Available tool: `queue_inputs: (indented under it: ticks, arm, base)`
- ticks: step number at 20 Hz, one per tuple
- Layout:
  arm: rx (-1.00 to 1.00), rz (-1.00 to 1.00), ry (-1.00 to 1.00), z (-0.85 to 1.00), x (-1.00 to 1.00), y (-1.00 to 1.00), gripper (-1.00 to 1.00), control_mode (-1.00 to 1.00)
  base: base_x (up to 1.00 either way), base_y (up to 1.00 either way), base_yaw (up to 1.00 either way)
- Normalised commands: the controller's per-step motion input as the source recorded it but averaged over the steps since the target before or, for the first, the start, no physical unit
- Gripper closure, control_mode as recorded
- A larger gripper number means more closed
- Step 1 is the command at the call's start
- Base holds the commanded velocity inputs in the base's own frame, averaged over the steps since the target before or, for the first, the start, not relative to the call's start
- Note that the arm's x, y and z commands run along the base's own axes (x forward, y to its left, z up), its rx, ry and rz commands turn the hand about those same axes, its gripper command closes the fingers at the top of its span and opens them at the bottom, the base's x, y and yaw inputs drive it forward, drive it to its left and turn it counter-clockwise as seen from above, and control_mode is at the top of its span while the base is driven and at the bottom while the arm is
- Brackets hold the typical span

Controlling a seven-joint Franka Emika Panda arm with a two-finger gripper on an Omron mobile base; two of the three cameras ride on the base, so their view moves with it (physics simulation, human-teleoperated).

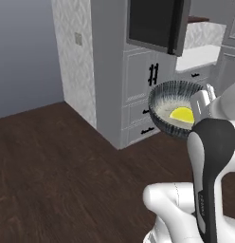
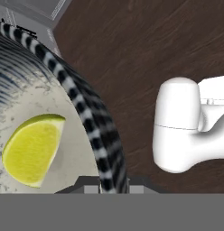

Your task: Pick the lemon wedge from the sink and place it in the bowl. Then pick the bowl and place it in the microwave. Then close the microwave door and press the start button.

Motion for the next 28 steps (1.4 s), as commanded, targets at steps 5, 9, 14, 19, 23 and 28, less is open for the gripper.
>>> queue_inputs:
  ticks: [5, 9, 14, 19, 23, 28]
  arm:
    - [0.0, 0.0, 0.0, 0.0, 0.0, 0.0, 1.0, 1.0]
    - [0.0, 0.0, 0.0, 0.0, 0.0, 0.0, 1.0, 1.0]
    - [0.0, 0.0, 0.0, 0.0, 0.0, 0.0, 1.0, 1.0]
    - [0.0, 0.0, 0.0, 0.0, 0.0, 0.0, 1.0, 1.0]
    - [0.0, 0.0, 0.0, 0.0, 0.0, 0.0, 1.0, 1.0]
    - [0.0, 0.0, 0.0, 0.0, 0.0, 0.0, 1.0, 1.0]
  base:
    - [0.0, -1.0, 0.36]
    - [0.11, -1.0, 0.36]
    - [0.12, -1.0, 0.37]
    - [-0.13, -1.0, 0.26]
    - [0.01, -1.0, 0.28]
    - [0.1, -1.0, 0.38]
